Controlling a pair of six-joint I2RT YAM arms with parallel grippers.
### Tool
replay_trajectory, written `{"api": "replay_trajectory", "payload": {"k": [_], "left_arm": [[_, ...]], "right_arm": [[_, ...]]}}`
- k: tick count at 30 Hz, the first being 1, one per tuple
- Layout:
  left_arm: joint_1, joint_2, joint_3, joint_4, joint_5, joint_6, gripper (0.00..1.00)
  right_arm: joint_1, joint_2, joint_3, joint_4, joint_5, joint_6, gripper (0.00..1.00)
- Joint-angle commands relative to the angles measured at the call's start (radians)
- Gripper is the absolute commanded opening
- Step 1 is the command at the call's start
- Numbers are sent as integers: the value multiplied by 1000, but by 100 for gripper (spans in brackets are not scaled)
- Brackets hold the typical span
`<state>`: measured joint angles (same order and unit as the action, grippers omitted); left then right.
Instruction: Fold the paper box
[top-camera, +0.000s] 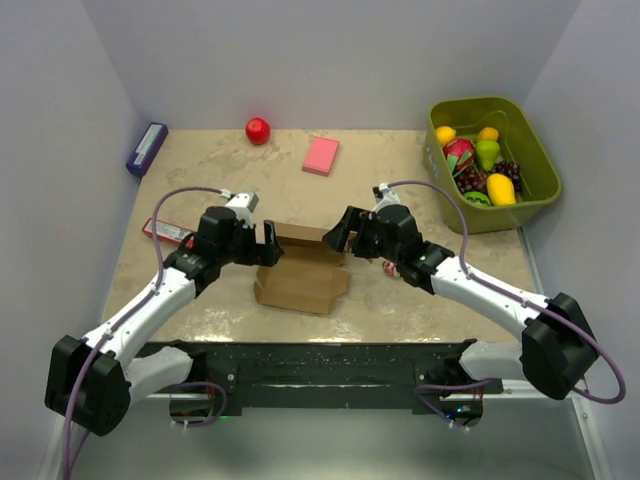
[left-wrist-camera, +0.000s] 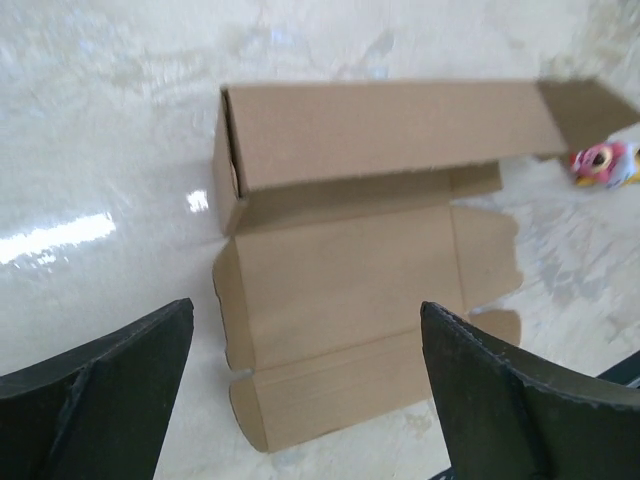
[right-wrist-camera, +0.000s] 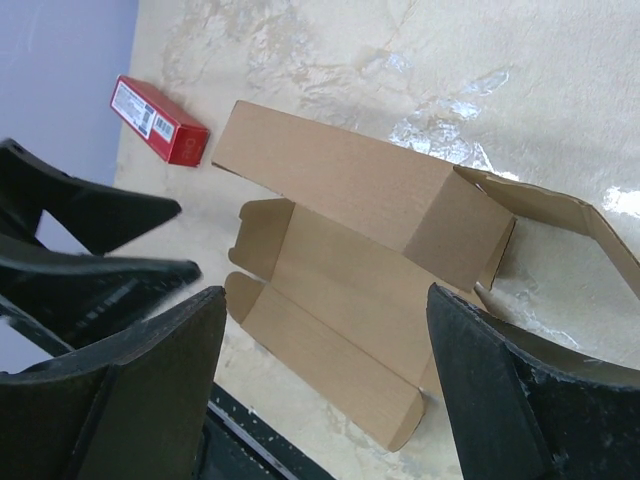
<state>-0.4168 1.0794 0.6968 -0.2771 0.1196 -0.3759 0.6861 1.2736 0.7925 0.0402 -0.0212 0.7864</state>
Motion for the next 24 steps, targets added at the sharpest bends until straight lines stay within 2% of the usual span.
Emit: {"api": "replay_trajectory", "payload": {"k": [1, 5, 10, 18, 24], "left_arm": [[99, 59, 66, 106, 158, -20, 100], [139, 115, 47, 254, 199, -63, 98], [179, 204, 32, 407, 224, -96, 87], [222, 295, -8, 532, 262, -136, 73], [225, 347, -34, 575, 272, -135, 67]], "right_arm": [[-7, 27, 45, 52, -3, 16, 84], [-16, 50, 39, 78, 3, 20, 84], [-28, 90, 40, 90, -8, 24, 83], [-33, 136, 37, 124, -11, 34, 82], [-45, 167, 37, 153, -25, 45, 82]]}}
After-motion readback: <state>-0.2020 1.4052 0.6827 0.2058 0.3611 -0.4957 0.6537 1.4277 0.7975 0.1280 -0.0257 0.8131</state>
